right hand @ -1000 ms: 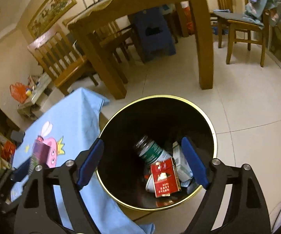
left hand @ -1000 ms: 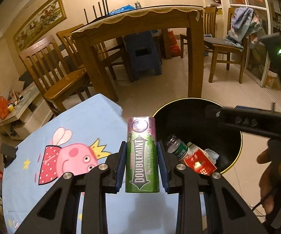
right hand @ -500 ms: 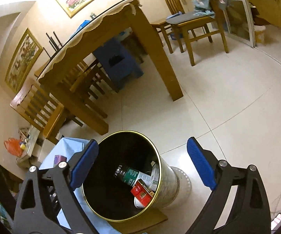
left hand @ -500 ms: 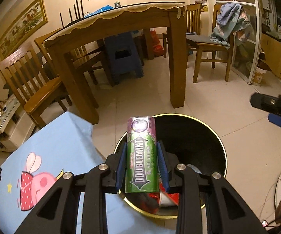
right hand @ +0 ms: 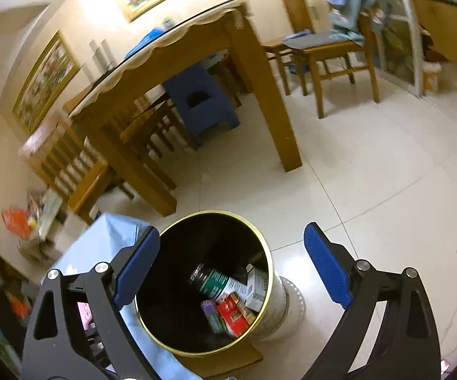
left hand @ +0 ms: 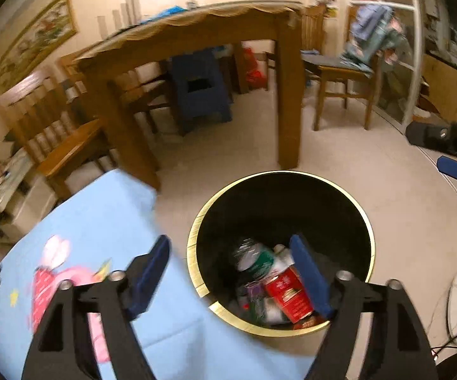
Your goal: Collect trash
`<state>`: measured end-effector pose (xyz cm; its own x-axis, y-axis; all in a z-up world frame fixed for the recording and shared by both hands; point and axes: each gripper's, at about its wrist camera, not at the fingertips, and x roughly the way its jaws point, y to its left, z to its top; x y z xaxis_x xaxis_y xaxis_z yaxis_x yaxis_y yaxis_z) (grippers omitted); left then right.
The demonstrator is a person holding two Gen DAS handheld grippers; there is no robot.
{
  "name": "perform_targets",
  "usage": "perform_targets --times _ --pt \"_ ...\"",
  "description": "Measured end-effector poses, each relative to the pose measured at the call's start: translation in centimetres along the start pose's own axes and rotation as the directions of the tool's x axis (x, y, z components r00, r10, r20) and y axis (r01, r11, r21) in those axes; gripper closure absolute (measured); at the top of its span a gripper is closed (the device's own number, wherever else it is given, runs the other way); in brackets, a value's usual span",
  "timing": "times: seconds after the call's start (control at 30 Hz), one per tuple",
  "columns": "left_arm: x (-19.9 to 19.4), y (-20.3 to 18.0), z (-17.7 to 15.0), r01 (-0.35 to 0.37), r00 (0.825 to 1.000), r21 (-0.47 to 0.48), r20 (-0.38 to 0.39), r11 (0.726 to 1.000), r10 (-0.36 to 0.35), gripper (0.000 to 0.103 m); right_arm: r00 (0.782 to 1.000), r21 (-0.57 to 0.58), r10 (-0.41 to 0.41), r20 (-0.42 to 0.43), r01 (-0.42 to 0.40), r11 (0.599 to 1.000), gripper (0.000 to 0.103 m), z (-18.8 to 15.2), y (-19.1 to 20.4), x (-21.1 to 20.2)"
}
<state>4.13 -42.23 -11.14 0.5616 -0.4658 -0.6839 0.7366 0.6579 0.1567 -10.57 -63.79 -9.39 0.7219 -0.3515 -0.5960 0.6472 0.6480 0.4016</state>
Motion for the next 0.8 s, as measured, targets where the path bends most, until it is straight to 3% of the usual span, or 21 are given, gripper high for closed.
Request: perform_targets --times 0.1,0.23,0.3,0.5,0.57,0.67,0.8 --pt "-3.5 2.7 -2.0 -0.116 0.992 -0.036 0.036 0.993 0.117 0.007 1.0 -0.118 0.017 -0.018 -0.019 0.993 0.01 -1.6 4.0 0.1" --pt "-8.5 7.0 -4.8 -0.259 0.964 -0.106 0.04 0.96 0.264 0.007 0.997 -0.307 0.065 -0.039 -0.073 0.949 0.007 -5.4 10.7 -0.8" --pt "-11.0 8.9 -6.0 -0.306 0.948 -0.142 0.042 0.941 0.315 0.007 0.994 -0.345 0.098 -0.043 -0.106 0.933 0.006 -7.3 13.3 -2.1" --pt "-18.8 13.5 -10.0 -0.476 0.868 -0.22 0.037 0.852 0.494 0.007 0.973 -0.389 0.229 -0.027 -0.221 0.894 0.006 -11.2 19.8 -9.6" --pt "-21.0 14.9 -11.2 -0.48 0.863 -0.261 0.034 0.838 0.505 0.007 0.96 -0.418 0.278 -0.037 -0.267 0.868 0.006 -12.3 22.1 -12.5" --pt "-24.2 16.8 -12.8 -0.489 0.852 -0.321 0.026 0.811 0.524 0.007 0.953 -0.491 0.304 0.007 -0.262 0.831 0.006 -13.9 25.1 -16.6" --pt "-26.4 18.3 -14.3 -0.463 0.862 -0.366 0.027 0.807 0.507 0.007 0.945 -0.544 0.326 0.033 -0.256 0.799 0.006 -16.1 27.8 -19.8"
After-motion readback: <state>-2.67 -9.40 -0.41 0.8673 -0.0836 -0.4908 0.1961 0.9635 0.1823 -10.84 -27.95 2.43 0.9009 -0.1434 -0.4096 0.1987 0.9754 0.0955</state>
